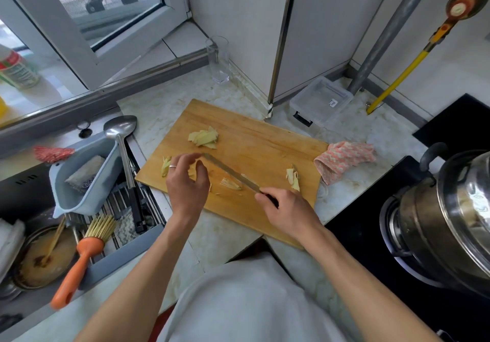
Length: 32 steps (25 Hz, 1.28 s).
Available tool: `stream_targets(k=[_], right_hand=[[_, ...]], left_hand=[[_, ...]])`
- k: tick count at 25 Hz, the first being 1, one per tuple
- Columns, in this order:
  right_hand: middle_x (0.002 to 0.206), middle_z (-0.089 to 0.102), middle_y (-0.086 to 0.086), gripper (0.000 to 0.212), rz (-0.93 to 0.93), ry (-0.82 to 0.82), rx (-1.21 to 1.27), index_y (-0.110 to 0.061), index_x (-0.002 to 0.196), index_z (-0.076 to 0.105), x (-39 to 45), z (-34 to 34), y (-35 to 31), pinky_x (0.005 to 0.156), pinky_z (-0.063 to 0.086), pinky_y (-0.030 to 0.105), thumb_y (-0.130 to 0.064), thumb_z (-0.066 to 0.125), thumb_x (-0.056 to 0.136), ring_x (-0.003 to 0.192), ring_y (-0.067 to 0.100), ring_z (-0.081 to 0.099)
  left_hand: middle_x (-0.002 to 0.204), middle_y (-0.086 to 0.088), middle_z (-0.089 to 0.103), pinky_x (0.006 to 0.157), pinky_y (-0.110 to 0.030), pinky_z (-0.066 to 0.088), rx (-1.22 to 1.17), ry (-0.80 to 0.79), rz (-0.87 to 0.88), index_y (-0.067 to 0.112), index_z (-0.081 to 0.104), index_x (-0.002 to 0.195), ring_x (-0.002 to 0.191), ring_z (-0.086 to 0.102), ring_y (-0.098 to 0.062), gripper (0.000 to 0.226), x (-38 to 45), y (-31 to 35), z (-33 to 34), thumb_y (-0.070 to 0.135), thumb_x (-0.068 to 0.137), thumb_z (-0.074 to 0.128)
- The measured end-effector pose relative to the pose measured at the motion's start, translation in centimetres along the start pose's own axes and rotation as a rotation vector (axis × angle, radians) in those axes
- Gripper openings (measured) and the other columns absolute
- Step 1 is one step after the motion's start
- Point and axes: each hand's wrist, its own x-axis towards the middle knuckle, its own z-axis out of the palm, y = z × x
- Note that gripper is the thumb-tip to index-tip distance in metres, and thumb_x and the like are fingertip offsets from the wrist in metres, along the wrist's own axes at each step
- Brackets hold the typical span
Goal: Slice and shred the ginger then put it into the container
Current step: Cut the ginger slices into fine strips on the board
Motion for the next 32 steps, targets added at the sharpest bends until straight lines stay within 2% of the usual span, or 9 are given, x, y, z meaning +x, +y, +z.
stream_targets(k=[3, 8, 13, 16, 21, 24, 26, 29, 32], right_hand=[[0.102, 0.073, 0.008, 0.044, -0.113, 0.021, -0.284, -0.023, 0.124, 0.062, -0.1, 0.3, -0.3, 0.074, 0.052, 0.041, -0.056, 0.045, 0.1, 0.095, 0.035, 0.066], [0.087, 0.067, 0.006, 0.045, -0.322, 0.013, -0.451, -0.019, 0.113, 0.057, 0.3, 1.8, -0.7, 0.058, 0.036, 0.034, -0.059, 0.042, 0.1, 0.079, 0.035, 0.066], [0.095, 0.067, 0.006, 0.047, -0.336, -0.014, -0.523, -0.019, 0.119, 0.058, 0.1, 1.9, -1.5, 0.062, 0.031, 0.032, -0.058, 0.04, 0.101, 0.086, 0.033, 0.065], [0.097, 0.069, 0.007, 0.048, -0.322, -0.019, -0.495, -0.019, 0.122, 0.058, -0.1, 1.9, -1.3, 0.063, 0.035, 0.033, -0.058, 0.041, 0.101, 0.089, 0.032, 0.067], [0.104, 0.073, 0.005, 0.041, -0.067, -0.066, -0.123, -0.029, 0.121, 0.066, -0.7, 1.9, -0.5, 0.075, 0.053, 0.035, -0.058, 0.054, 0.095, 0.094, 0.029, 0.068], [0.084, 0.071, -0.008, 0.032, 0.066, -0.049, 0.218, -0.024, 0.102, 0.073, -0.1, 2.2, -0.4, 0.064, 0.051, 0.031, -0.05, 0.057, 0.097, 0.068, 0.004, 0.063], [0.065, 0.063, -0.006, 0.038, 0.148, 0.002, 0.364, -0.015, 0.088, 0.069, 0.4, 2.1, -0.6, 0.054, 0.041, 0.029, -0.048, 0.053, 0.099, 0.047, 0.004, 0.049], [0.057, 0.058, 0.0, 0.041, 0.278, 0.039, 0.57, -0.015, 0.08, 0.06, 0.9, 1.6, -0.8, 0.047, 0.038, 0.028, -0.048, 0.05, 0.101, 0.042, 0.011, 0.045], [0.061, 0.057, 0.003, 0.038, 0.342, 0.063, 0.667, -0.017, 0.081, 0.057, 1.2, 1.1, -0.8, 0.043, 0.04, 0.027, -0.047, 0.049, 0.102, 0.044, 0.013, 0.046]], left_hand=[[0.093, 0.001, 0.07, 0.083, -0.039, 0.051, 0.11, -0.069, 0.116, 0.012, 0.075, 0.095, 0.089, 0.061, -0.019, 0.022, 1.0, 0.5, -0.8, 0.009, 0.084, 0.056], [0.093, -0.001, 0.067, 0.074, -0.038, 0.054, 0.243, -0.646, 0.224, 0.012, 0.075, 0.086, 0.085, 0.062, -0.021, 0.037, 0.4, 0.2, -1.0, 0.006, 0.07, 0.042], [0.13, -0.007, 0.064, 0.096, -0.035, 0.05, 0.442, -0.791, 0.238, 0.012, 0.069, 0.122, 0.119, 0.059, -0.029, 0.05, 1.5, 0.0, 0.8, -0.003, 0.08, 0.046], [0.137, -0.005, 0.06, 0.101, -0.037, 0.048, 0.397, -0.723, 0.203, 0.013, 0.067, 0.127, 0.125, 0.056, -0.026, 0.056, 1.8, 0.5, 0.8, -0.009, 0.079, 0.045], [0.109, -0.002, 0.072, 0.084, -0.026, 0.051, 0.132, -0.355, 0.194, 0.011, 0.076, 0.107, 0.095, 0.064, -0.01, 0.037, 1.4, 2.2, -0.9, -0.006, 0.084, 0.053], [0.093, 0.004, 0.07, 0.075, -0.013, 0.047, -0.017, -0.106, 0.189, 0.009, 0.076, 0.097, 0.083, 0.059, 0.005, 0.032, 1.3, 2.7, -1.8, -0.006, 0.082, 0.053], [0.088, 0.003, 0.069, 0.07, -0.017, 0.049, -0.014, -0.064, 0.178, 0.008, 0.075, 0.092, 0.079, 0.06, 0.002, 0.03, 1.1, 1.9, -1.7, -0.005, 0.08, 0.051], [0.097, -0.003, 0.072, 0.074, -0.037, 0.057, 0.156, -0.361, 0.195, 0.011, 0.075, 0.102, 0.084, 0.066, -0.016, 0.03, 1.3, -0.4, -0.4, 0.003, 0.083, 0.054], [0.135, -0.003, 0.059, 0.096, -0.042, 0.053, 0.495, -0.819, 0.346, 0.021, 0.06, 0.134, 0.119, 0.059, -0.023, 0.046, 2.2, -1.5, 1.7, 0.01, 0.089, 0.062]])
